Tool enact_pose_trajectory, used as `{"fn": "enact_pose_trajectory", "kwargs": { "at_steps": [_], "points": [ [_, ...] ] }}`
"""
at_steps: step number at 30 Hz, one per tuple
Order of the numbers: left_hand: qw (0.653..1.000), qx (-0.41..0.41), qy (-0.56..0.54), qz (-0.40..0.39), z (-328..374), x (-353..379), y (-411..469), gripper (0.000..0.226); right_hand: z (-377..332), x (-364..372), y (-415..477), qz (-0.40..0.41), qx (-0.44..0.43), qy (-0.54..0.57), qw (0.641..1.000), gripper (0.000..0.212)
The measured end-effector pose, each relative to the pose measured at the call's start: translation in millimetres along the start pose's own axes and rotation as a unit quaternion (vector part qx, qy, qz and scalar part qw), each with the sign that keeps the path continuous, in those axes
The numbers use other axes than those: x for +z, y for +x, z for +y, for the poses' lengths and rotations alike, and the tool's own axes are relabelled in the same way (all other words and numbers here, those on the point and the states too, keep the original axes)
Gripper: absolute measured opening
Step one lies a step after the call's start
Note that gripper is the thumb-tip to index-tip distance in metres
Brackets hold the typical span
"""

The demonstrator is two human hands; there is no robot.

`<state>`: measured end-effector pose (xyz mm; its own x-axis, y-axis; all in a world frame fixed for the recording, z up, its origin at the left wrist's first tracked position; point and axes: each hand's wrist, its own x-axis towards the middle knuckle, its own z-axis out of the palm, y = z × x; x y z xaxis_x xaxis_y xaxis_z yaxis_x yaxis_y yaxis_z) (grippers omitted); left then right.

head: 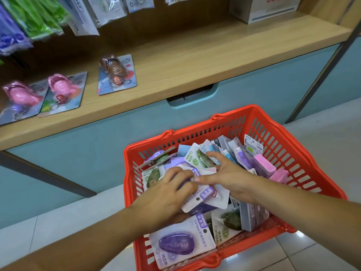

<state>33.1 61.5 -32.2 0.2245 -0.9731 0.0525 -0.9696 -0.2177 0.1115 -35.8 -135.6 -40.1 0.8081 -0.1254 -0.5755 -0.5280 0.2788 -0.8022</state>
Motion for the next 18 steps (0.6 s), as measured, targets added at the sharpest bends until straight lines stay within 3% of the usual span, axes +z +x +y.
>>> {"fn": "enact_pose_trajectory", "kwargs": {
  "at_steps": [3, 6, 8, 11, 16, 18],
  "points": [
    [1.0, 0.009, -0.011, 0.004, 5, -2, 4, 0.063, -2, -3, -5, -0.035, 0.023, -0.014, 0.999, 0.075],
    [0.991, -0.046, -0.122, -0.012, 7, -8, 6, 0.098, -9, -18, -8, -0.063, 0.04, 0.023, 0.997, 0.075],
    [0.986, -0.058, -0.153, -0.026, 13, -8, 11, 0.114, -10, -22, -13, -0.123, 0.047, 0.028, 0.991, 0.077],
    [0.978, -0.053, -0.198, -0.045, 25, 0, 18, 0.131, -7, -23, -20, -0.178, 0.051, 0.003, 0.983, 0.058],
    [0.949, -0.105, -0.295, -0.04, 26, 3, 32, 0.125, 0, -20, -16, -0.156, 0.035, -0.023, 0.987, 0.061],
    [0.936, -0.116, -0.321, -0.087, 19, -15, 37, 0.123, 1, -19, -12, -0.133, 0.032, -0.03, 0.99, 0.059]
  ]
}}
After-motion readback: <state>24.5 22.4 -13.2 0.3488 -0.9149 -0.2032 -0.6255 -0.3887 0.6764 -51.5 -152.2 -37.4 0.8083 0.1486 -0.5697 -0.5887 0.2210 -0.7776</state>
